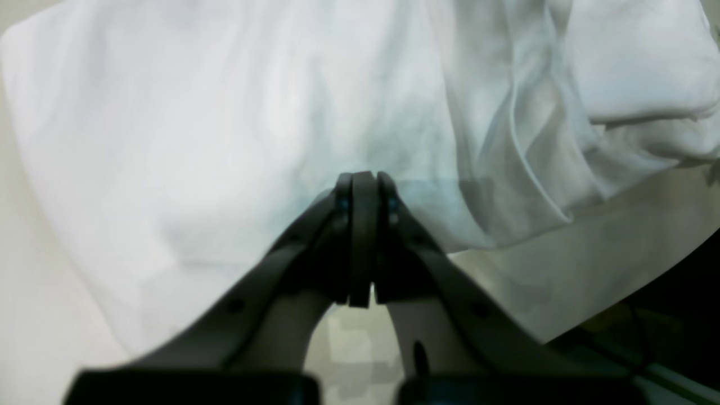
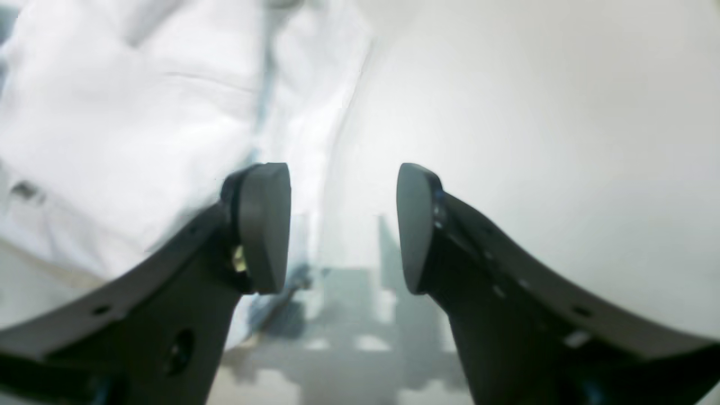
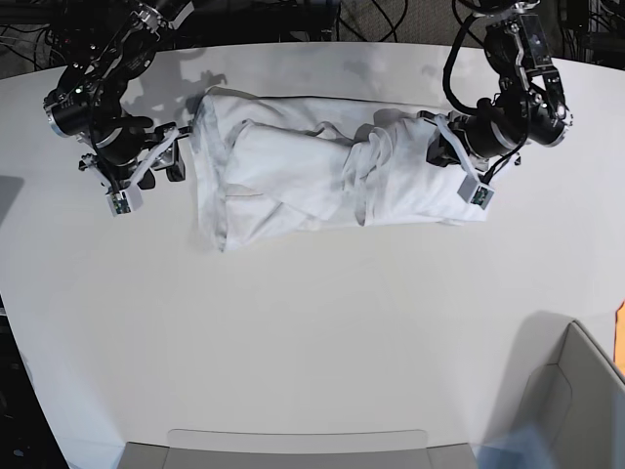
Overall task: Fold the T-shirt properly
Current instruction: 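Grasp the strip end with the right gripper and pull it inward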
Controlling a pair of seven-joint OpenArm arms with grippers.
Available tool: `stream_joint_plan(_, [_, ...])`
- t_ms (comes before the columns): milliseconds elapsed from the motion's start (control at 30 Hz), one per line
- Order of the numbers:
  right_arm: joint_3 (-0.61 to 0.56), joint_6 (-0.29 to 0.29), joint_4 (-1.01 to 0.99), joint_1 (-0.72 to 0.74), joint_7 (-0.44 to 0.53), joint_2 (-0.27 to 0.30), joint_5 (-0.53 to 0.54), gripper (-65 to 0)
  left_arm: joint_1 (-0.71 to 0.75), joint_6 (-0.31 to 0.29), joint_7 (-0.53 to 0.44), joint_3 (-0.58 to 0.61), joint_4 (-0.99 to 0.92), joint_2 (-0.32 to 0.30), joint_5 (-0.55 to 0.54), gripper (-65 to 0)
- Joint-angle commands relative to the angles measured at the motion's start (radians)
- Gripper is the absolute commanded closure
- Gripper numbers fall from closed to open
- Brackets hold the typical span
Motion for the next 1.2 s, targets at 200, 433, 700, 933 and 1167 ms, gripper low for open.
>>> stream_joint_plan(200, [0.024, 0.011, -0.278, 0.019, 0.005, 0.046, 0.122, -30.3, -0.006, 0.0, -0.013, -0.002, 0.013, -0.007, -0.009, 0.0])
stream_joint_plan(433, [-0.061, 0.011, -0.511, 0.022, 0.076, 0.093, 0.248, -30.3, -0.006, 0.0, -0.013, -0.002, 0.013, -0.008, -0.009, 0.0])
stream_joint_plan(700, [-0.262, 0.011, -0.537, 0.046, 0.078, 0.084, 0.318, -30.3, -0.006, 0.0, -0.013, -0.002, 0.013, -0.008, -0.009, 0.0])
stream_joint_plan(933, [-0.277, 0.011, -0.538, 0.079, 0.127, 0.01, 0.22, -30.2, 0.01, 0.0, -0.013, -0.002, 0.013, -0.01, -0.009, 0.0])
stream_joint_plan(1167, [-0.389, 0.011, -0.545, 0.137, 0.173, -0.028, -0.001, -8.3, 0.01, -0.002, -0.013, -0.002, 0.013, -0.01, -0.014, 0.0])
